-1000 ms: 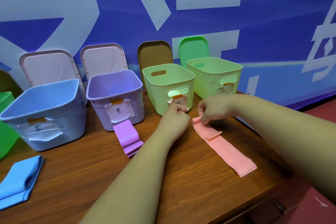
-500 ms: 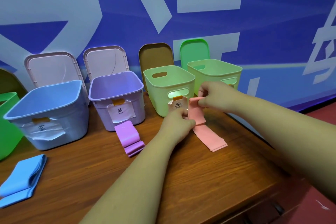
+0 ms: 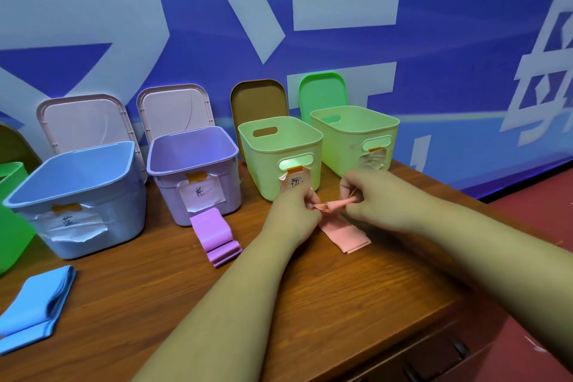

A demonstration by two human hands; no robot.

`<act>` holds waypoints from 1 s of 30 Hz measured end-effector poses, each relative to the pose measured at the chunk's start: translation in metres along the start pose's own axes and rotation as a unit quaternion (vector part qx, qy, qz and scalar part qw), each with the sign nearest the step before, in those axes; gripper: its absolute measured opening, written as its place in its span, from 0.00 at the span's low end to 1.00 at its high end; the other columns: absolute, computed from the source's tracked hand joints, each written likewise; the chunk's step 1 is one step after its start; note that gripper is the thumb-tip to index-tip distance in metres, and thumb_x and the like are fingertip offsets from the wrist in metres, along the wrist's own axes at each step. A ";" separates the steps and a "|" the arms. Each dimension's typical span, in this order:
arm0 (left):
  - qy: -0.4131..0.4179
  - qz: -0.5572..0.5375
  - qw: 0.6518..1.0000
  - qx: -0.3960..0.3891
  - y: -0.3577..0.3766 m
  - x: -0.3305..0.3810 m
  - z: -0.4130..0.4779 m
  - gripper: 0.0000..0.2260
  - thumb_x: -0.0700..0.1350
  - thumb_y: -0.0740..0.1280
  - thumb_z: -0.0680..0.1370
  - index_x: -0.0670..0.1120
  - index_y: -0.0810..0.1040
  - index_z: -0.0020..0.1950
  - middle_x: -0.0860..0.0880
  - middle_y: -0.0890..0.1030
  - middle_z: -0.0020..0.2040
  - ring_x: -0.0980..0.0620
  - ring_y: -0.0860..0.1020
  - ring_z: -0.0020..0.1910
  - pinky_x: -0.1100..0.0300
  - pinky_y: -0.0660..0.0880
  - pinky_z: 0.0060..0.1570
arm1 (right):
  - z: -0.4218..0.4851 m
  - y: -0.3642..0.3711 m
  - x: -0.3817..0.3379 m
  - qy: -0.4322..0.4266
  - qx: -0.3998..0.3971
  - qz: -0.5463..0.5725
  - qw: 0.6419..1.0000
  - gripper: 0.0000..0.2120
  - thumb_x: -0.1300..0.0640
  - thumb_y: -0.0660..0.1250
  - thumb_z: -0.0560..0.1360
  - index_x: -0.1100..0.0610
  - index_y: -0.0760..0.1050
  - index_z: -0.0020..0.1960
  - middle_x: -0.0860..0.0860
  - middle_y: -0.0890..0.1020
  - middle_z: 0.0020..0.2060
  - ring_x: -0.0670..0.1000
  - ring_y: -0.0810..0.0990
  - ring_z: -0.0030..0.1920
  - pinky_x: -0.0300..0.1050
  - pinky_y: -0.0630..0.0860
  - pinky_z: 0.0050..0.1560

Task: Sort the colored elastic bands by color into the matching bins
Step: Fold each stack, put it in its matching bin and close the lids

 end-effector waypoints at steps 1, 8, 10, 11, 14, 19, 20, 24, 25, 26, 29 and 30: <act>-0.001 -0.004 1.000 -0.003 0.000 -0.001 0.000 0.08 0.40 0.72 0.74 0.52 0.81 0.48 0.53 0.84 0.44 0.57 0.79 0.44 0.64 0.73 0.41 | -0.003 0.003 0.002 0.000 -0.006 -0.009 1.000 0.07 0.55 0.73 0.73 0.45 0.76 0.45 0.44 0.82 0.41 0.44 0.79 0.42 0.47 0.79 0.41; -0.020 -0.003 0.998 -0.051 0.001 -0.009 0.002 0.12 0.39 0.73 0.72 0.53 0.83 0.51 0.55 0.85 0.47 0.56 0.82 0.48 0.59 0.80 0.52 | -0.023 0.021 0.008 -0.020 -0.063 -0.058 0.996 0.11 0.57 0.69 0.74 0.43 0.74 0.51 0.40 0.76 0.48 0.41 0.76 0.48 0.39 0.73 0.47; -0.021 -0.007 0.997 -0.073 0.002 -0.008 0.001 0.13 0.39 0.72 0.72 0.53 0.83 0.53 0.54 0.84 0.49 0.55 0.82 0.49 0.57 0.81 0.55 | -0.028 0.026 0.008 -0.028 -0.080 -0.063 0.994 0.11 0.58 0.67 0.76 0.43 0.75 0.53 0.40 0.73 0.50 0.40 0.75 0.50 0.40 0.73 0.52; -0.019 -0.006 0.996 -0.083 0.003 -0.007 0.001 0.14 0.39 0.72 0.72 0.53 0.83 0.54 0.54 0.84 0.49 0.55 0.82 0.50 0.57 0.80 0.56 | -0.029 0.028 0.009 -0.028 -0.083 -0.060 0.994 0.10 0.57 0.66 0.77 0.43 0.75 0.53 0.40 0.72 0.50 0.41 0.75 0.50 0.42 0.74 0.54; -0.016 -0.004 0.995 -0.095 0.005 -0.006 -0.001 0.14 0.38 0.70 0.73 0.52 0.82 0.56 0.55 0.84 0.50 0.55 0.82 0.51 0.56 0.80 0.58 | -0.030 0.029 0.013 0.014 -0.068 -0.041 0.997 0.09 0.49 0.67 0.77 0.42 0.73 0.56 0.41 0.72 0.53 0.42 0.76 0.51 0.48 0.77 0.59; -0.010 -0.001 0.995 -0.094 0.005 -0.006 -0.001 0.14 0.38 0.71 0.73 0.52 0.82 0.56 0.54 0.84 0.49 0.55 0.82 0.49 0.56 0.80 0.57 | -0.028 0.042 0.009 0.088 -0.021 -0.061 0.994 0.36 0.27 0.67 0.67 0.47 0.70 0.67 0.46 0.75 0.58 0.50 0.76 0.60 0.51 0.77 0.60; -0.009 0.001 0.996 -0.090 0.005 -0.007 -0.001 0.14 0.39 0.71 0.73 0.51 0.82 0.56 0.54 0.84 0.49 0.55 0.82 0.49 0.57 0.80 0.56 | -0.028 0.045 0.006 0.088 -0.009 -0.086 0.992 0.37 0.27 0.67 0.67 0.48 0.69 0.69 0.48 0.76 0.60 0.52 0.75 0.61 0.52 0.76 0.61; 0.001 0.015 0.997 -0.072 0.003 -0.005 -0.002 0.11 0.39 0.70 0.75 0.50 0.83 0.56 0.56 0.83 0.46 0.57 0.80 0.46 0.63 0.77 0.48 | -0.029 0.048 0.000 0.100 0.023 -0.119 0.988 0.31 0.36 0.66 0.73 0.51 0.69 0.70 0.51 0.76 0.62 0.55 0.75 0.62 0.53 0.76 0.62; 0.003 0.019 0.997 -0.068 0.003 -0.004 -0.003 0.11 0.39 0.70 0.76 0.50 0.82 0.56 0.56 0.83 0.46 0.56 0.80 0.45 0.65 0.75 0.46 | -0.029 0.049 0.000 0.103 0.029 -0.116 0.987 0.30 0.37 0.66 0.74 0.51 0.69 0.71 0.51 0.76 0.62 0.55 0.75 0.61 0.53 0.76 0.62; 0.004 0.020 0.998 -0.066 0.003 -0.004 -0.003 0.10 0.40 0.70 0.76 0.51 0.82 0.55 0.56 0.83 0.46 0.56 0.80 0.46 0.65 0.74 0.45 | -0.030 0.049 0.000 0.109 0.035 -0.111 0.987 0.30 0.38 0.66 0.74 0.51 0.69 0.71 0.51 0.76 0.62 0.55 0.75 0.61 0.53 0.76 0.62; -0.009 0.019 0.998 -0.059 0.003 -0.004 -0.002 0.08 0.43 0.68 0.78 0.53 0.83 0.54 0.56 0.83 0.49 0.56 0.80 0.48 0.64 0.73 0.44 | -0.032 0.050 0.001 0.123 0.056 -0.106 0.985 0.28 0.39 0.66 0.75 0.52 0.70 0.70 0.51 0.77 0.62 0.55 0.75 0.61 0.54 0.76 0.62; -0.015 0.020 0.998 -0.056 0.002 -0.004 -0.002 0.08 0.44 0.67 0.79 0.53 0.83 0.54 0.56 0.83 0.50 0.57 0.79 0.49 0.64 0.72 0.43 | -0.033 0.051 0.001 0.123 0.066 -0.106 0.985 0.27 0.39 0.65 0.75 0.51 0.70 0.69 0.51 0.77 0.61 0.54 0.75 0.61 0.53 0.76 0.62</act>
Point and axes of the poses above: each hand's wrist, its own z-axis towards the middle knuckle, its own y-axis out of the palm, x = y × z, the point moved 8 cm from there along z, towards the middle knuckle
